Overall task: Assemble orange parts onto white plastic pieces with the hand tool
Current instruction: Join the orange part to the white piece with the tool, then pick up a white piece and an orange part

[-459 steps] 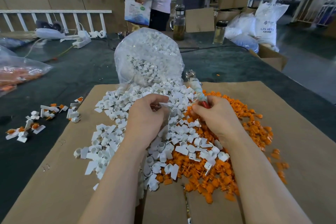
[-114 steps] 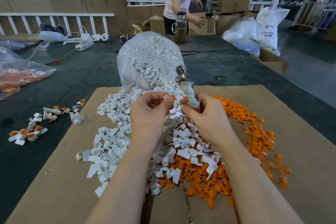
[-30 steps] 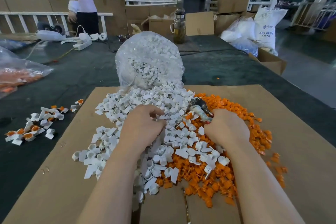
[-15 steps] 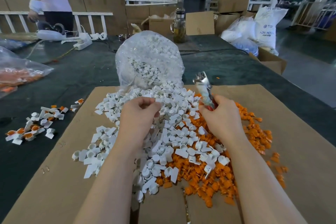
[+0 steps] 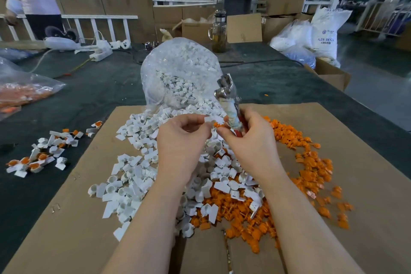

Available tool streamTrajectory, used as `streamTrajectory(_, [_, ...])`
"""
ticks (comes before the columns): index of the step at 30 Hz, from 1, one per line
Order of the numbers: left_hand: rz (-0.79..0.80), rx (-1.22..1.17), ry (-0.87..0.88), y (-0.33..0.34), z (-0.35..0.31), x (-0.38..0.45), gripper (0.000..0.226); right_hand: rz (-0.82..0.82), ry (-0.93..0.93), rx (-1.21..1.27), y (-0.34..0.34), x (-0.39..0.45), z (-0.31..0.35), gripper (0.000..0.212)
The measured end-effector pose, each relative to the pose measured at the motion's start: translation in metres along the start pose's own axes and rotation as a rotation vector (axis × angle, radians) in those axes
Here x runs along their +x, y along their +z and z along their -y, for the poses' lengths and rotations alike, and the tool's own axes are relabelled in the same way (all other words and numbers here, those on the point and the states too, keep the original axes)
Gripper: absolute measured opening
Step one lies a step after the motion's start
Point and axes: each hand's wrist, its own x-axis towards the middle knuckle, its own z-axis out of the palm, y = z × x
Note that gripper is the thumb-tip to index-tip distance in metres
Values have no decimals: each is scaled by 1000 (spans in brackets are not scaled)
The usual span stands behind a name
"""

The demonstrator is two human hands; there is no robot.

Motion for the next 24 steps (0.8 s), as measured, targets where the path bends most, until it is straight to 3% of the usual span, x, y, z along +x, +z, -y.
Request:
streamTrajectory(14, [115, 255, 307, 2, -1, -8, 30, -62, -3, -108, 0, 0, -4, 32])
streamTrajectory(18, [126, 249, 299, 2, 1, -7, 30, -48, -7, -102, 0, 1, -4, 32])
streamTrajectory(24, [76, 63, 163, 1, 2, -2, 17, -8, 22, 113, -4, 0, 0, 30])
